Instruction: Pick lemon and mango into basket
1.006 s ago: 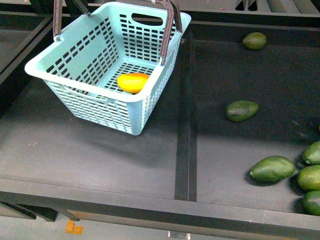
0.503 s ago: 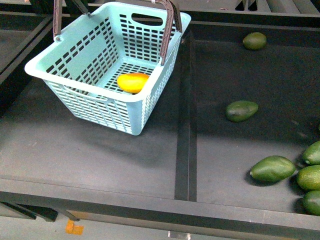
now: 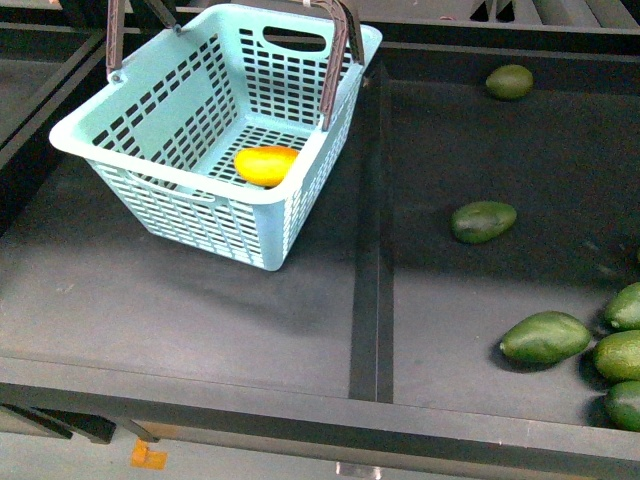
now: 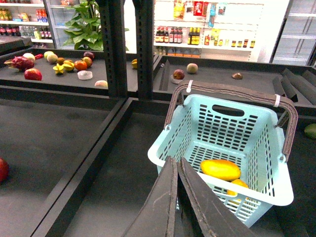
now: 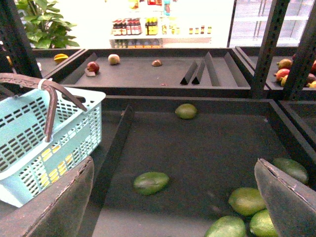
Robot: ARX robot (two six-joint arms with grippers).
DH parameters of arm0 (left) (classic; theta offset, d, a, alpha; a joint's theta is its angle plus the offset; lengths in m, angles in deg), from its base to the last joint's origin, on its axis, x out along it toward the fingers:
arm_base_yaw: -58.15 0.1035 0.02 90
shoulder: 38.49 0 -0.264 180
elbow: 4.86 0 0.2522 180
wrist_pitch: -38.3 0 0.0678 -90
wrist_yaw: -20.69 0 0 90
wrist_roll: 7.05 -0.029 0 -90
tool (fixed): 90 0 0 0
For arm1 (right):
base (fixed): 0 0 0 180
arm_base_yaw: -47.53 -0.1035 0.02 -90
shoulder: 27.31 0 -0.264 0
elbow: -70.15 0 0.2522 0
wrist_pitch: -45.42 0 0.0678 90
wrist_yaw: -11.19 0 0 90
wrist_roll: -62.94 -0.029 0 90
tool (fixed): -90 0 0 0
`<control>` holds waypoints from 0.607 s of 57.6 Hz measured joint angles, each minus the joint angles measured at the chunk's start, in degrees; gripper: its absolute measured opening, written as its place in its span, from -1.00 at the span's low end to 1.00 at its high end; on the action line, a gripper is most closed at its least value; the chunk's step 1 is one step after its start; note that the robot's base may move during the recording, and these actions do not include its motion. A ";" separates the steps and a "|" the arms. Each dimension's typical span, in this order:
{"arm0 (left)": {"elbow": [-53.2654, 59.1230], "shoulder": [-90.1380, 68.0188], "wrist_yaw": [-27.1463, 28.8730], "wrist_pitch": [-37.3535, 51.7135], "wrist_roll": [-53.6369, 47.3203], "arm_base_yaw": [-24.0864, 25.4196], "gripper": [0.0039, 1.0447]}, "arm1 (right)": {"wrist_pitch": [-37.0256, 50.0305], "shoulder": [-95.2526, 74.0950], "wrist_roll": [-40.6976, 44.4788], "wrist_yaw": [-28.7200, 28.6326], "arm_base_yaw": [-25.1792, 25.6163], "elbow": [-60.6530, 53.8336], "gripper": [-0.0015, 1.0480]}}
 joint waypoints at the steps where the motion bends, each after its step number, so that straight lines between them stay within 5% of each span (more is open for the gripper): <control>1: 0.00 0.22 -0.02 -0.20 0.00 0.00 -0.94 | 0.00 0.00 0.00 0.00 0.00 0.00 0.83; 35: -0.02 16.63 0.00 -16.90 0.00 0.00 -0.94 | 0.00 0.00 0.02 -0.02 0.00 0.00 0.83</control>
